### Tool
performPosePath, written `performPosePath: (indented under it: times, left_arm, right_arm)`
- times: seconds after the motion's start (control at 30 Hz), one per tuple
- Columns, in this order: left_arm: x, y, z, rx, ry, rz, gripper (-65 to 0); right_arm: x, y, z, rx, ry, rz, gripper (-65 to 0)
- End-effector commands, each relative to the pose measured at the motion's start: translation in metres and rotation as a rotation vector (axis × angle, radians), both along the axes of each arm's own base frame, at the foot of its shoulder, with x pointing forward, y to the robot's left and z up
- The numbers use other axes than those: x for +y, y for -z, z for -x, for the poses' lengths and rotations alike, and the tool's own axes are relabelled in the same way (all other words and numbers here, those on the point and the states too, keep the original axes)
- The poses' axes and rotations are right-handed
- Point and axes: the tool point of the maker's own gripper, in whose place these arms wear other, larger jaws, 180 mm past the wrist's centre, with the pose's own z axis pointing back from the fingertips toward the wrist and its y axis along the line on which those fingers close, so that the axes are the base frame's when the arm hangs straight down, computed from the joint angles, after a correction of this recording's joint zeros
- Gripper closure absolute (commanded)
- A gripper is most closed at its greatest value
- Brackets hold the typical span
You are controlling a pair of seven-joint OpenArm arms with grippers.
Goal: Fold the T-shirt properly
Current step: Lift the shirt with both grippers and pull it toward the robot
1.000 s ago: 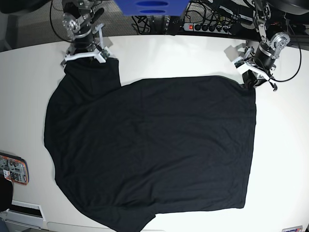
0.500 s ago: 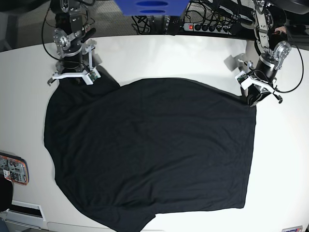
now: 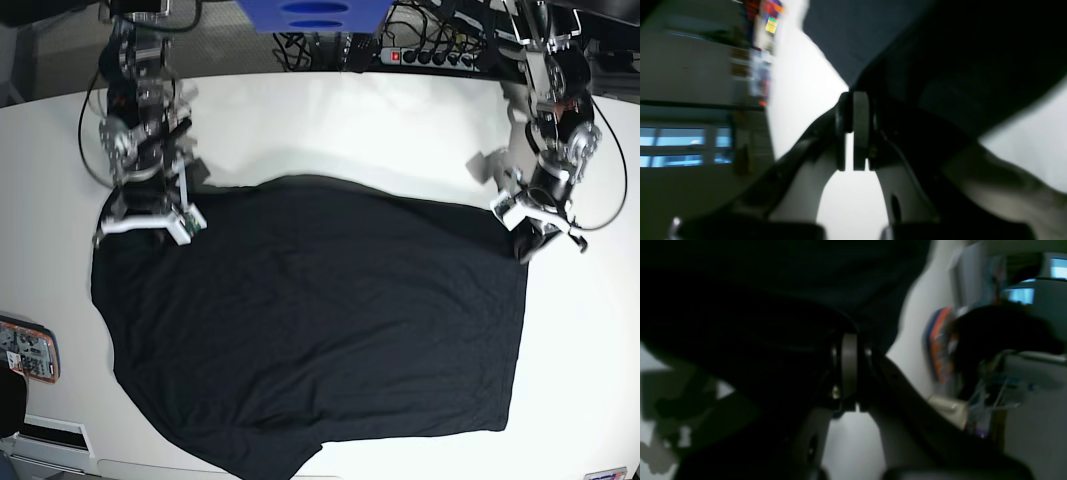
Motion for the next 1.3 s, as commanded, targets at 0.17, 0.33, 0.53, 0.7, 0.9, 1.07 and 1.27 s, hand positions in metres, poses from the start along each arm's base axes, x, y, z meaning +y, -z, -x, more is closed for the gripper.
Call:
performPosePath:
  times: [0.17,0.33,0.53,0.7,0.9,1.07,1.27]
  left_arm:
    - [0.01,0.001,-0.022,-0.018,-0.027,0.024,0.0]
    - [-0.007,0.0,-0.029,-0.042,-0.034,0.078,0.0]
    - [-0.008,-0.019,-0.052,-0.1,-0.048,0.092,0.0]
    - [0.009,-0.031,-0.069,-0.106,-0.134,0.056,0.0]
    - [0.003,-0.016,-0.076,-0.062,-0.11,0.06,0.0]
    - [0.004,0.009,-0.077,0.002,-0.12,0.09,0.0]
    - [-0.004,0.015,-0.074,0.02,-0.101,0.089,0.0]
  right_arm:
    - [-0.003,-0.05,-0.049,-0.168,0.003,0.009,0.0]
    - [-0.006,-0.048,-0.06,-0.164,0.012,0.008,0.0]
    - [-0.015,-0.007,-0.06,-0.056,0.036,0.003,0.0]
    - [-0.023,0.017,-0.071,0.008,0.056,-0.005,0.0]
    - [-0.03,0.028,-0.092,0.042,0.078,-0.015,0.0]
    - [-0.034,0.033,-0.106,0.059,0.092,-0.025,0.0]
    - [-0.036,0.037,-0.123,0.08,0.11,-0.055,0.0]
